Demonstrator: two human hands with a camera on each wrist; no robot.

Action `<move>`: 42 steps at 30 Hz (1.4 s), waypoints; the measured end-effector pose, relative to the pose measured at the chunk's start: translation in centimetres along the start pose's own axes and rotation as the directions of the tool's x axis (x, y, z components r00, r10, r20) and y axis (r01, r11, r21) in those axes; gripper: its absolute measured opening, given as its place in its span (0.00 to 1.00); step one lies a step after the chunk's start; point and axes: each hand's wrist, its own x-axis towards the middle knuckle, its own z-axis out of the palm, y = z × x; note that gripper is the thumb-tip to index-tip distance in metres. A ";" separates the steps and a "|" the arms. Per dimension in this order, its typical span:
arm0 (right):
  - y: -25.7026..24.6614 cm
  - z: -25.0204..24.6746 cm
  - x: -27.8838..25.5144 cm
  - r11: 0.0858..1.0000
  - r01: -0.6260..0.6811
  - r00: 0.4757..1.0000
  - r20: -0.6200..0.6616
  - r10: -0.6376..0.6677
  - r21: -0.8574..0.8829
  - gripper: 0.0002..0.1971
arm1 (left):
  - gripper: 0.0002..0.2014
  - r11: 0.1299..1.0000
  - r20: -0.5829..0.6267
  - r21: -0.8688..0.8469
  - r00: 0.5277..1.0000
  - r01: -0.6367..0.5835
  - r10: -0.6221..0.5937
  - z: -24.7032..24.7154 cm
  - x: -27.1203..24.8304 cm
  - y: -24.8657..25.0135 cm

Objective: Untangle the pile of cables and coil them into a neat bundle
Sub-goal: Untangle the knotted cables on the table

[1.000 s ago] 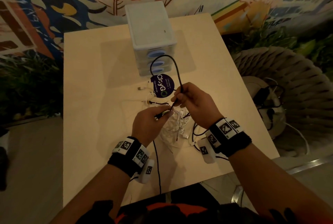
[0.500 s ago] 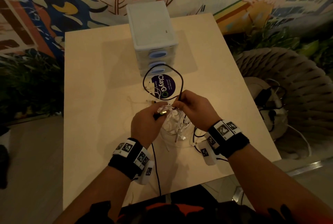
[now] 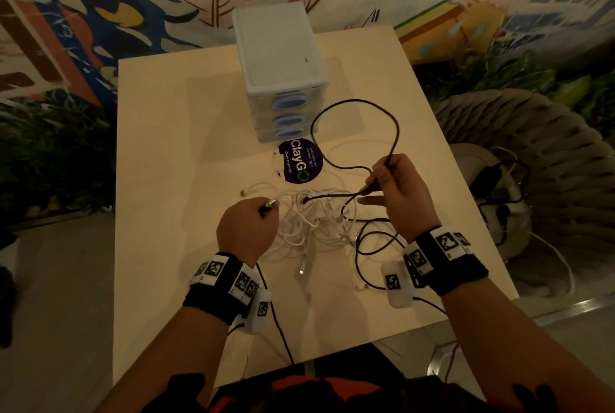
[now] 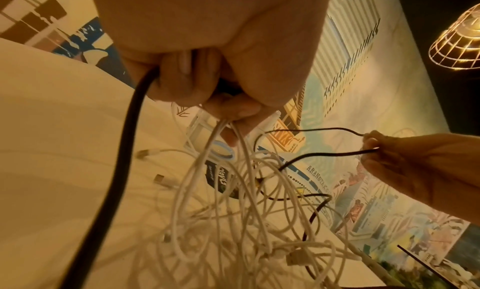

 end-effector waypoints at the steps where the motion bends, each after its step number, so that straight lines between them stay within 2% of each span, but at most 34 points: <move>1: -0.3 -0.2 0.1 1.000 0.000 1.000 -0.006 0.000 0.016 0.05 | 0.17 1.000 0.004 0.002 1.000 0.014 -0.014 -0.2 0.1 -0.1; 6: -1.8 0.2 0.3 0.995 0.004 1.000 0.003 -0.004 0.104 0.06 | 0.09 0.997 -0.011 -0.053 0.998 0.055 -0.055 -0.7 -0.4 1.0; 9: -2.6 1.0 0.4 0.989 0.014 0.999 0.028 -0.018 0.144 0.05 | 0.23 0.991 -0.035 -0.118 0.998 -0.058 0.054 -1.0 -1.1 2.5; 12: -3.4 1.7 0.3 0.985 0.009 0.998 0.066 -0.020 0.175 0.04 | 0.29 0.972 0.039 -0.135 0.979 -0.193 0.200 -0.8 -1.7 4.3; 14: -4.1 2.0 0.2 0.981 0.002 0.994 0.103 -0.023 0.196 0.03 | 0.25 0.965 0.071 -0.102 0.966 -0.242 0.249 -0.4 -1.8 5.1; 17: -5.2 1.8 0.1 0.976 0.002 0.988 0.149 -0.035 0.217 0.04 | 0.08 0.945 0.009 -0.127 0.952 -0.303 0.306 0.1 -1.7 5.1; 19: -5.4 1.1 0.1 0.978 0.008 0.990 0.136 -0.038 0.209 0.05 | 0.10 0.927 -0.032 -0.188 0.945 -0.324 0.324 0.1 -1.6 4.8; 23: -4.3 -0.9 0.5 0.996 0.027 0.997 0.073 -0.033 0.089 0.09 | 0.10 0.884 -0.055 -0.359 0.952 -0.299 0.300 -0.8 -1.6 4.3; 26: -2.8 -2.4 0.7 1.000 0.002 0.998 0.063 -0.003 0.019 0.12 | 0.16 0.835 -0.087 -0.452 0.947 -0.314 0.309 -1.6 -2.1 4.6; 29: -0.9 -3.1 0.6 0.974 -0.042 0.998 0.043 0.052 -0.221 0.04 | 0.16 0.777 -0.100 -0.545 0.944 -0.315 0.313 -2.1 -2.4 5.0; 31: 0.2 -2.9 0.2 0.928 -0.049 0.991 0.095 0.090 -0.370 0.04 | 0.15 0.743 -0.093 -0.595 0.945 -0.305 0.314 -2.4 -2.5 5.4; 33: 0.6 -2.1 -0.5 0.895 -0.008 0.975 0.196 0.106 -0.446 0.07 | 0.13 0.710 -0.066 -0.646 0.947 -0.281 0.314 -2.7 -2.6 5.7; 35: 0.4 -0.9 -1.1 0.865 0.114 0.943 0.328 0.062 -0.489 0.11 | 0.11 0.687 -0.030 -0.677 0.943 -0.264 0.333 -2.9 -2.7 5.9; 38: -0.4 1.8 -1.5 0.838 0.296 0.869 0.494 -0.036 -0.459 0.16 | 0.12 0.660 -0.011 -0.696 0.924 -0.282 0.383 -3.1 -2.8 5.8; 40: -0.9 3.7 -1.7 0.801 0.383 0.835 0.543 -0.088 -0.460 0.10 | 0.11 0.643 0.008 -0.715 0.916 -0.275 0.401 -3.3 -2.9 5.9; 42: -1.1 5.1 -1.7 0.787 0.415 0.839 0.527 -0.135 -0.458 0.07 | 0.10 0.651 0.041 -0.714 0.912 -0.259 0.408 -3.4 -3.1 6.0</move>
